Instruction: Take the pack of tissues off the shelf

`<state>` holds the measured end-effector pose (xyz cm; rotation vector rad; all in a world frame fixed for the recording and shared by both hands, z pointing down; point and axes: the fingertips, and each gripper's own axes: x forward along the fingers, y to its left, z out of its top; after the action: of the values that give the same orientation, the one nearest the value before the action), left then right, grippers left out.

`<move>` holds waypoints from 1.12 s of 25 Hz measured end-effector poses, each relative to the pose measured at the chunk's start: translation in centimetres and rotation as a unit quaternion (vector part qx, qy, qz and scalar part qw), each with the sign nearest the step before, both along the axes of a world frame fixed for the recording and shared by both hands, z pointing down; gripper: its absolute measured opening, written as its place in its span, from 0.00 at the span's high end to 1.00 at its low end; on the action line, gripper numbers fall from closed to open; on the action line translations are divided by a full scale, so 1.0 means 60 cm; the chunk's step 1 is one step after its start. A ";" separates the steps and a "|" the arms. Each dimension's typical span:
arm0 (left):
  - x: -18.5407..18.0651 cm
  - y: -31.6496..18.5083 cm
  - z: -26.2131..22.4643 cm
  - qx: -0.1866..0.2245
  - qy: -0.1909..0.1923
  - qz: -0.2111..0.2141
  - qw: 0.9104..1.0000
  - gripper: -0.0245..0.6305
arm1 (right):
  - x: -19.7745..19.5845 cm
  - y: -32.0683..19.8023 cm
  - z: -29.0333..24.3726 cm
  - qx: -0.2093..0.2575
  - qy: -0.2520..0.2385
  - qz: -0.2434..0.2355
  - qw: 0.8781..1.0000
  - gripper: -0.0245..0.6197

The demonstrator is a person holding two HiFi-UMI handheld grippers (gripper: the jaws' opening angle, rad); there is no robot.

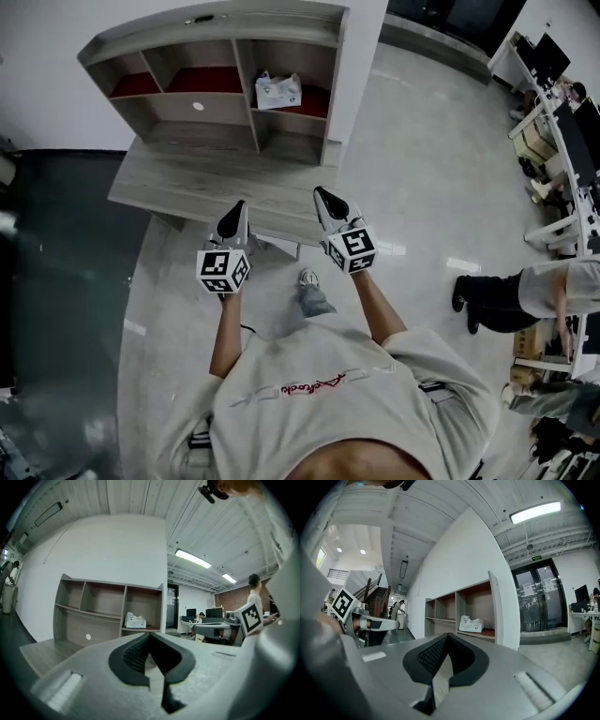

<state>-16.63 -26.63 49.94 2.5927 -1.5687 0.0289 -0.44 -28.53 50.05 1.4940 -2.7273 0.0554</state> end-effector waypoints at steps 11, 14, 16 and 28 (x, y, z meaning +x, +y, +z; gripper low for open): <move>0.043 -0.242 -0.035 0.008 -0.005 -0.021 1.000 0.96 | 0.020 -0.239 -0.029 0.006 -0.011 -0.032 0.999 0.95; 0.052 -0.294 -0.045 0.013 -0.013 -0.025 1.000 0.96 | 0.017 -0.282 -0.037 0.012 -0.014 -0.045 0.999 0.95; 0.060 -0.324 -0.049 0.015 -0.017 -0.024 0.999 0.96 | 0.017 -0.307 -0.038 0.014 -0.015 -0.051 0.999 0.95; 0.069 -0.437 -0.050 0.013 -0.036 -0.023 0.999 0.96 | 0.004 -0.375 -0.010 -0.004 -0.020 -0.065 0.998 0.95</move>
<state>-12.48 -52.85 46.97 2.6015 -1.6638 0.0984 -0.22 -51.04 49.45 1.3240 -2.8438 0.0942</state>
